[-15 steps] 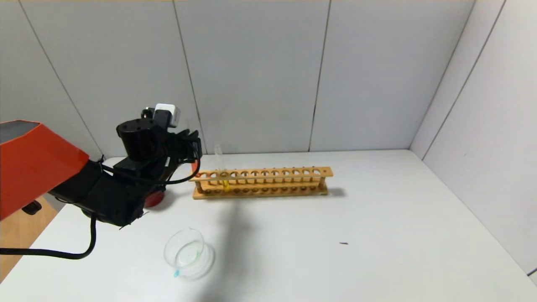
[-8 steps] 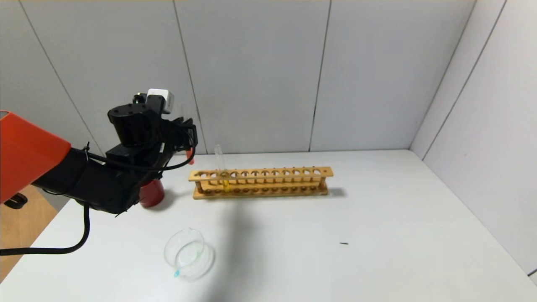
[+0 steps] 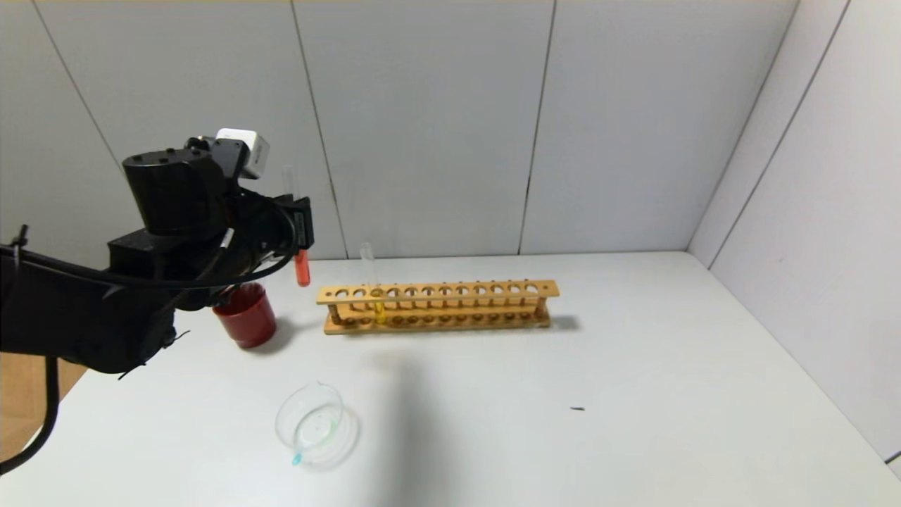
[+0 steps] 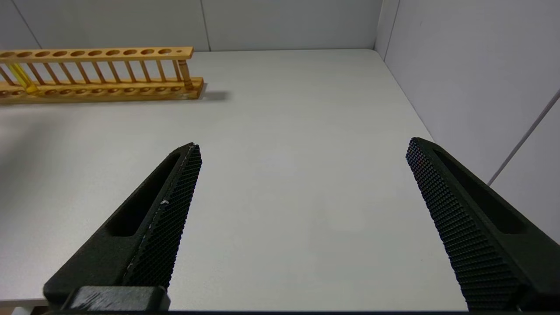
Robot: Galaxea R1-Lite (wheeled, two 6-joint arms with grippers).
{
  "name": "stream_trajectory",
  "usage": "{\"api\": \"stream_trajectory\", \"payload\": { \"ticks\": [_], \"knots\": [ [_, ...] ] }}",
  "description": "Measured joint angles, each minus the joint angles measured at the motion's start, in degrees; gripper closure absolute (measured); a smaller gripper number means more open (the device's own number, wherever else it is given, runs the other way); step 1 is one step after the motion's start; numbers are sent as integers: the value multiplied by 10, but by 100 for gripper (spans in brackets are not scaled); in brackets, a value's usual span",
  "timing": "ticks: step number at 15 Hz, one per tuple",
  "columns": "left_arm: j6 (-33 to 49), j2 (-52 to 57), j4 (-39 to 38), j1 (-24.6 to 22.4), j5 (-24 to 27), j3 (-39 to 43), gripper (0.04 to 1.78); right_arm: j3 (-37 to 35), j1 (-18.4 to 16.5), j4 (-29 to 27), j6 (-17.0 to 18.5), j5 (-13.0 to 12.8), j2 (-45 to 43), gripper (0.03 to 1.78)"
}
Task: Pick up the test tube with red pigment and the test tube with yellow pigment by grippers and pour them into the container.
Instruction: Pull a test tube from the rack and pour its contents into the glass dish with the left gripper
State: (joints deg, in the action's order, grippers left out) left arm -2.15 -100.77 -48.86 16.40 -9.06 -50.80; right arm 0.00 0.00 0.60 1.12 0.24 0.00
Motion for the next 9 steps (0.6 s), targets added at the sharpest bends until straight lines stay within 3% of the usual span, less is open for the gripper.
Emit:
{"api": "stream_trajectory", "payload": {
  "ticks": [3,9],
  "knots": [
    [-10,62,57,1,0,50,151,0,0,0,0,0,0,10],
    [-91,138,67,-26,4,160,151,0,0,0,0,0,0,10]
  ]
}}
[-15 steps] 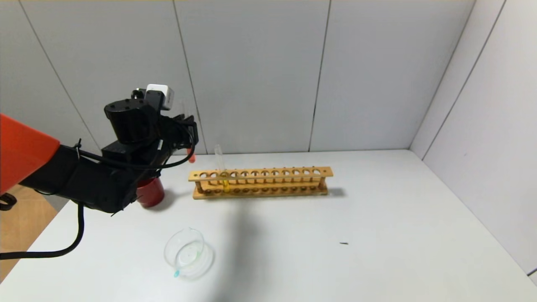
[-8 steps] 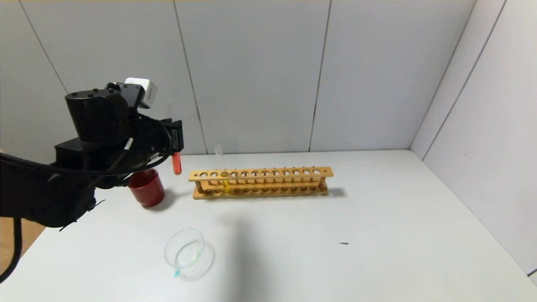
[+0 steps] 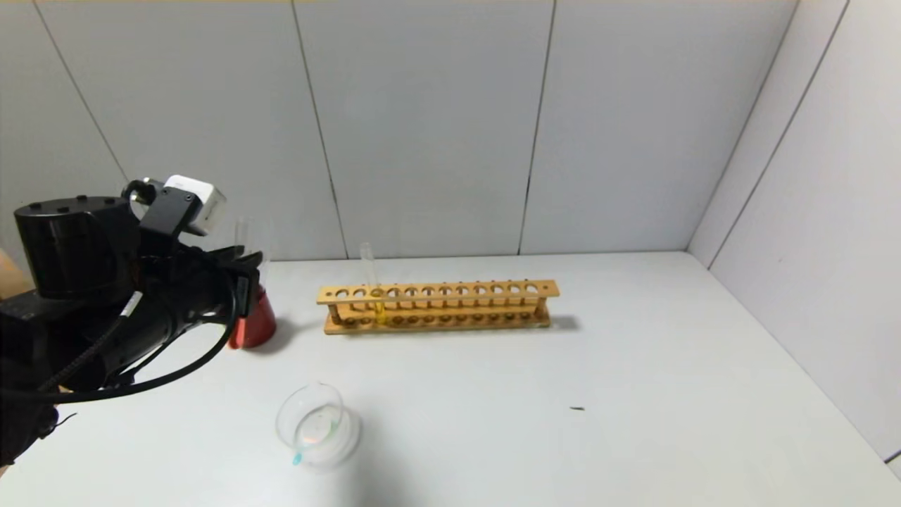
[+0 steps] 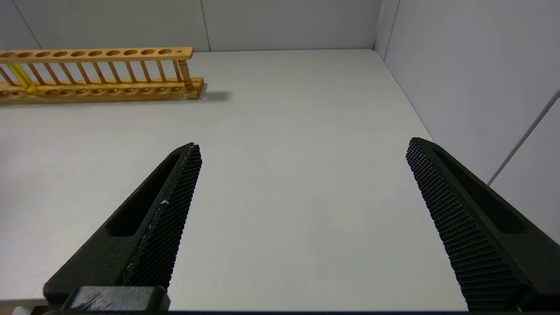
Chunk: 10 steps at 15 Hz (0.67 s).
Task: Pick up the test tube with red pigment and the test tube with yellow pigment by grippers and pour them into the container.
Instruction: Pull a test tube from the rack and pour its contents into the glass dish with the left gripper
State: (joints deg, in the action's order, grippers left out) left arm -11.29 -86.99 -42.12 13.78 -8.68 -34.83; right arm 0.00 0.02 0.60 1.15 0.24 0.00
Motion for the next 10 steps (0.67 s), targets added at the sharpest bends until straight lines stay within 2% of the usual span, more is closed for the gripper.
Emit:
{"api": "stream_trajectory", "payload": {
  "ticks": [8,10],
  "knots": [
    [-106,13,5,-6,1,88,151,0,0,0,0,0,0,10],
    [-118,14,29,-5,1,94,151,0,0,0,0,0,0,10]
  ]
}}
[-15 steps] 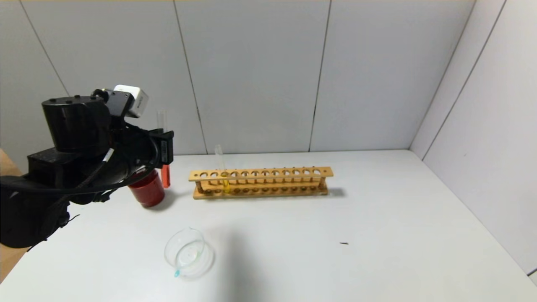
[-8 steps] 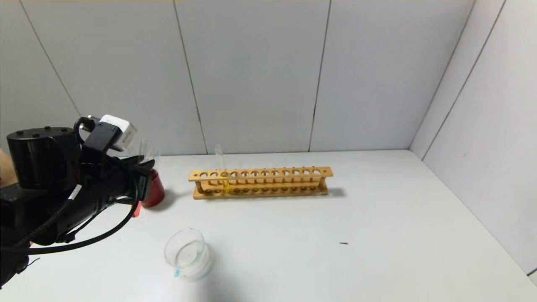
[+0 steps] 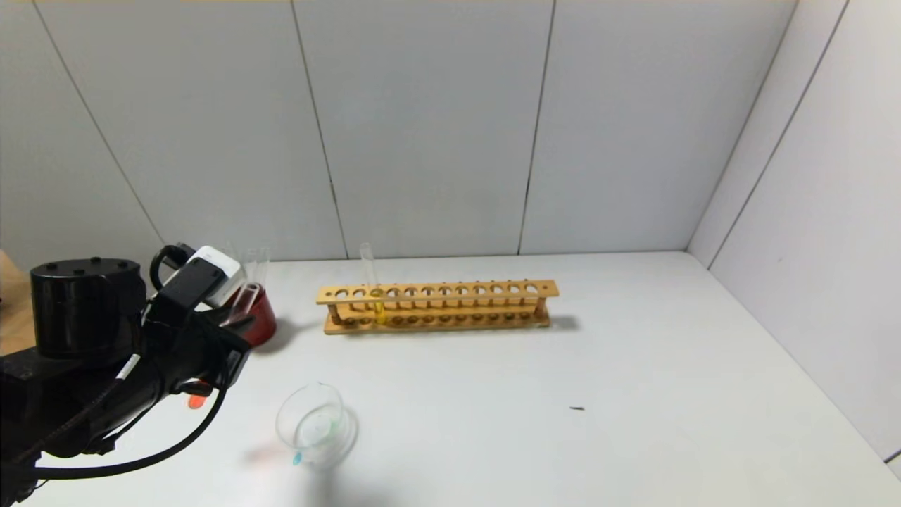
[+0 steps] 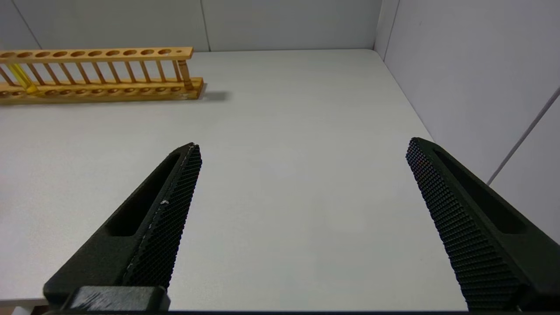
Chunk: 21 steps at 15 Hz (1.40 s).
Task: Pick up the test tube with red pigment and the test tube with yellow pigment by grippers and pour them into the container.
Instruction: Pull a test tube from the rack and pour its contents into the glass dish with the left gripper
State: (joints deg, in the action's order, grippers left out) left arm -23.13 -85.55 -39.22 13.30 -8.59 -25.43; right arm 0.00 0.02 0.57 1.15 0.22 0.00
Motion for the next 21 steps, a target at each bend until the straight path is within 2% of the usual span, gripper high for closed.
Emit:
{"api": "stream_trajectory", "payload": {
  "ticks": [8,13,21],
  "knots": [
    [-22,21,127,9,0,7,151,0,0,0,0,0,0,10],
    [-28,23,197,46,-2,5,151,0,0,0,0,0,0,10],
    [-34,18,293,69,-3,-14,151,0,0,0,0,0,0,10]
  ]
}}
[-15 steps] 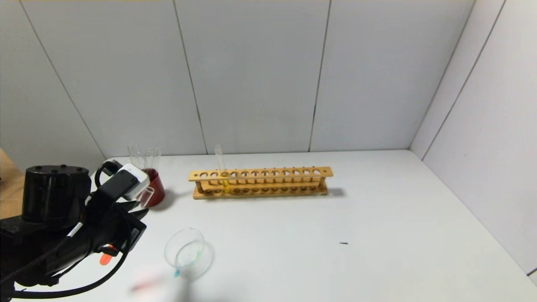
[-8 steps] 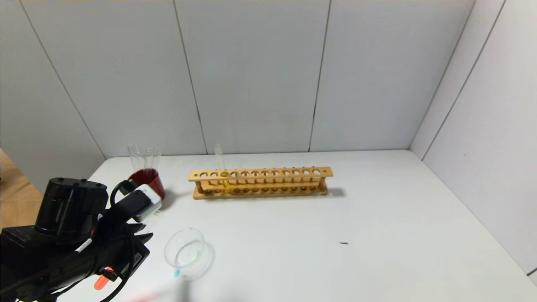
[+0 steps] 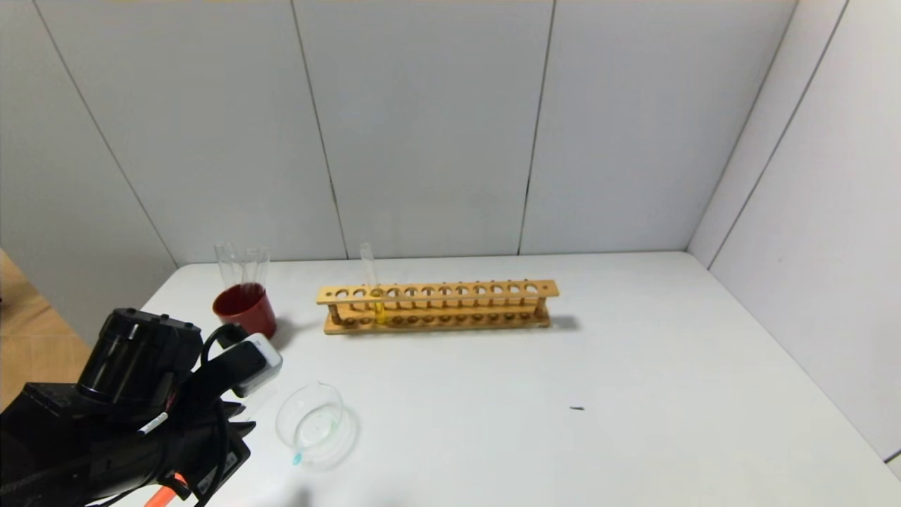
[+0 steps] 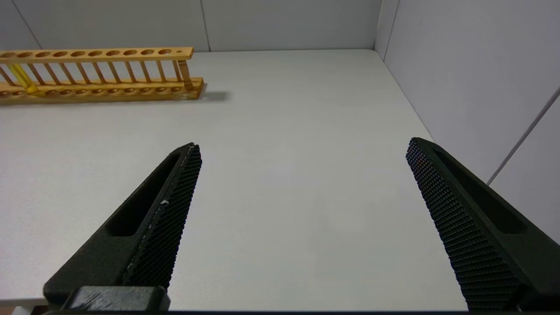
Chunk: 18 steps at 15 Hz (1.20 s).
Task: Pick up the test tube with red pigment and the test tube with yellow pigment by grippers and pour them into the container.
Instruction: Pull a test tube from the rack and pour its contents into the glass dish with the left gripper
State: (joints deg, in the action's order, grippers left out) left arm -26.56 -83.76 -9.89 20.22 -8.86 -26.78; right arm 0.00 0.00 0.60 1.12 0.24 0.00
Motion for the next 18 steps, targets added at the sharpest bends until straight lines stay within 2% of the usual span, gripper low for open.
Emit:
{"api": "stream_trajectory", "payload": {
  "ticks": [5,9,15,18],
  "knots": [
    [-5,-36,68,3,-4,-45,151,0,0,0,0,0,0,10],
    [-12,-78,101,3,-40,-76,151,0,0,0,0,0,0,10],
    [-22,-114,173,4,-42,-120,151,0,0,0,0,0,0,10],
    [-25,-124,179,11,-42,-128,151,0,0,0,0,0,0,10]
  ]
}}
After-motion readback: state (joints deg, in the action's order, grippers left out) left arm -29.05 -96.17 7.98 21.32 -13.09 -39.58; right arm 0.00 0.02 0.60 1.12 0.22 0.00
